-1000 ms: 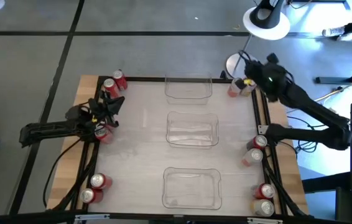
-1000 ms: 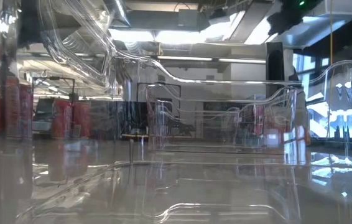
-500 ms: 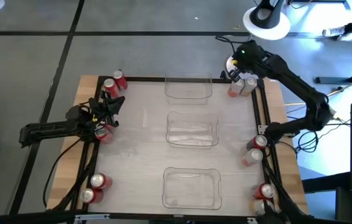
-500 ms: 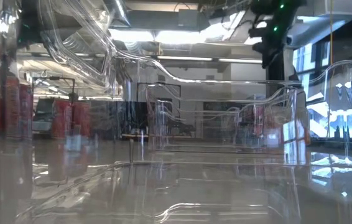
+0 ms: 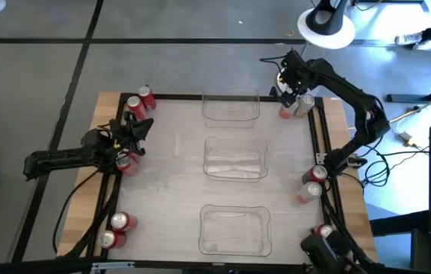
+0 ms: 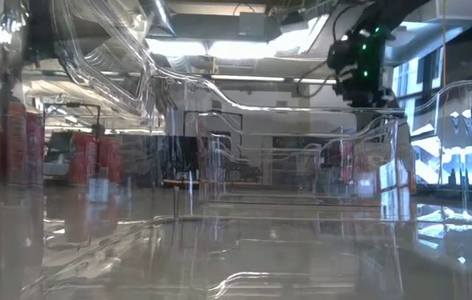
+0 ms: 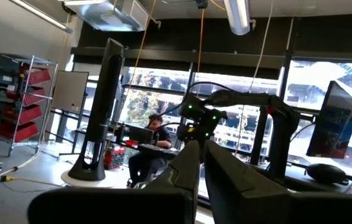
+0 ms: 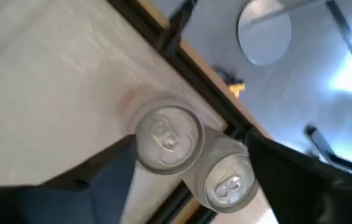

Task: Sort soda cans
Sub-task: Put the top orange white soda can into the top transparent bin

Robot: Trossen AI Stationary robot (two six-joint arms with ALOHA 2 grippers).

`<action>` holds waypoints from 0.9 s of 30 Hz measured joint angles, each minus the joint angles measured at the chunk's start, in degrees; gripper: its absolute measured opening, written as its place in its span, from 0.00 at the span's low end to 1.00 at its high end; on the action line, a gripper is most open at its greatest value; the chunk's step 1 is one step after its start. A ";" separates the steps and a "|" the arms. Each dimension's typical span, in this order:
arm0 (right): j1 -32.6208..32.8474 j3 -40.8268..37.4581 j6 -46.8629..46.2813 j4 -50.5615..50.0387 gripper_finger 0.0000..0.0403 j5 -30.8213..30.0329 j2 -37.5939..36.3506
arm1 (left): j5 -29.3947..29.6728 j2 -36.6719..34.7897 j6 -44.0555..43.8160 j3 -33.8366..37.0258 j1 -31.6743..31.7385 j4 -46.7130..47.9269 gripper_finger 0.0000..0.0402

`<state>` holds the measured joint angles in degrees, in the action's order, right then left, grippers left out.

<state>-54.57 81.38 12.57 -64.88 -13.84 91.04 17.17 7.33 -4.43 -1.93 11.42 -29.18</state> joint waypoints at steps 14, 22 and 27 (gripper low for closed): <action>0.17 -0.27 1.46 0.45 0.94 -3.71 2.11 | -0.02 0.00 -1.66 0.00 0.00 3.37 0.04; 0.16 -4.69 2.69 4.58 0.94 0.95 2.13 | -0.02 0.00 -1.70 0.00 0.00 3.50 0.04; 0.13 -7.01 3.20 6.68 0.94 1.87 2.11 | -0.02 0.00 -1.79 0.00 0.00 3.53 0.04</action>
<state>-54.43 74.38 15.78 -58.20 -11.97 93.14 17.15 7.33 -6.22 -1.93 11.42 -25.65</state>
